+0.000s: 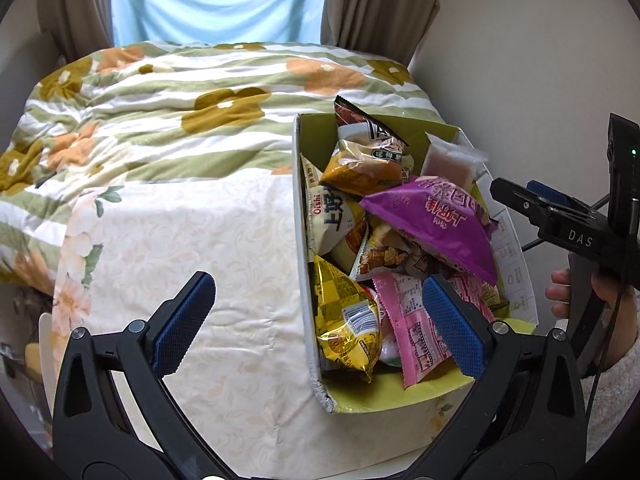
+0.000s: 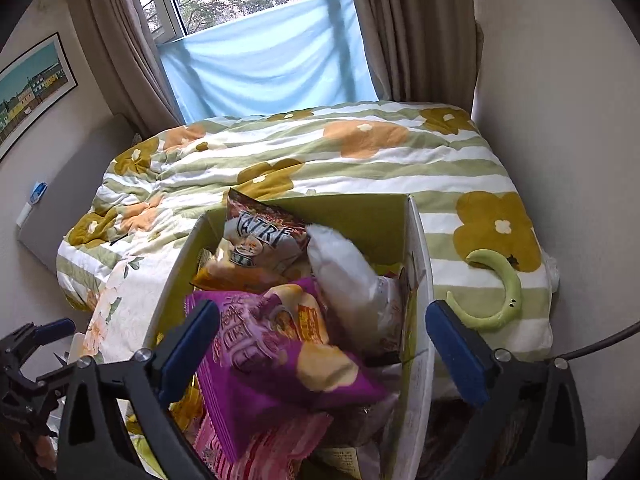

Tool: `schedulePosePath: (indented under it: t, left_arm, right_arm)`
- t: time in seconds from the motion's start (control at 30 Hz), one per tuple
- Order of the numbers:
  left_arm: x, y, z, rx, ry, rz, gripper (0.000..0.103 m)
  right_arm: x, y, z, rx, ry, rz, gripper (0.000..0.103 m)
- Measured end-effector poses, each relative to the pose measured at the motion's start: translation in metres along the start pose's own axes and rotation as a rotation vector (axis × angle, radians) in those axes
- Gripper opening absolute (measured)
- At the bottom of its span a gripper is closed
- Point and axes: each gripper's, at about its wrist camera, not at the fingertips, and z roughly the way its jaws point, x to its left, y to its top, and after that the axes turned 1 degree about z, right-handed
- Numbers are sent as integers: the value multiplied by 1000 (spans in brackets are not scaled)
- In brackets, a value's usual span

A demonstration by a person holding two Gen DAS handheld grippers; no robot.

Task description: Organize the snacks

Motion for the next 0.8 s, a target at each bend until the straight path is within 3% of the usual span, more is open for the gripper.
schedulePosePath:
  t: [0.2,0.37,0.67,0.8]
  left_arm:
    - [-1,-11,-12,-14,-27,39,102]
    - [-1,-20,-51,-87,-21,90,102]
    - [21,-55,-155,-300,141,126,102]
    - [33,-78,-187,-352,186,117,103]
  right_arm:
    - [15,-18,-29,-43,-20,-6,102]
    - [39,-26,-67,-112,-42,2,102]
    - [110,-62,-150,-227,-131,-2,102]
    - [132,-81,-173,-245,-168,19,102]
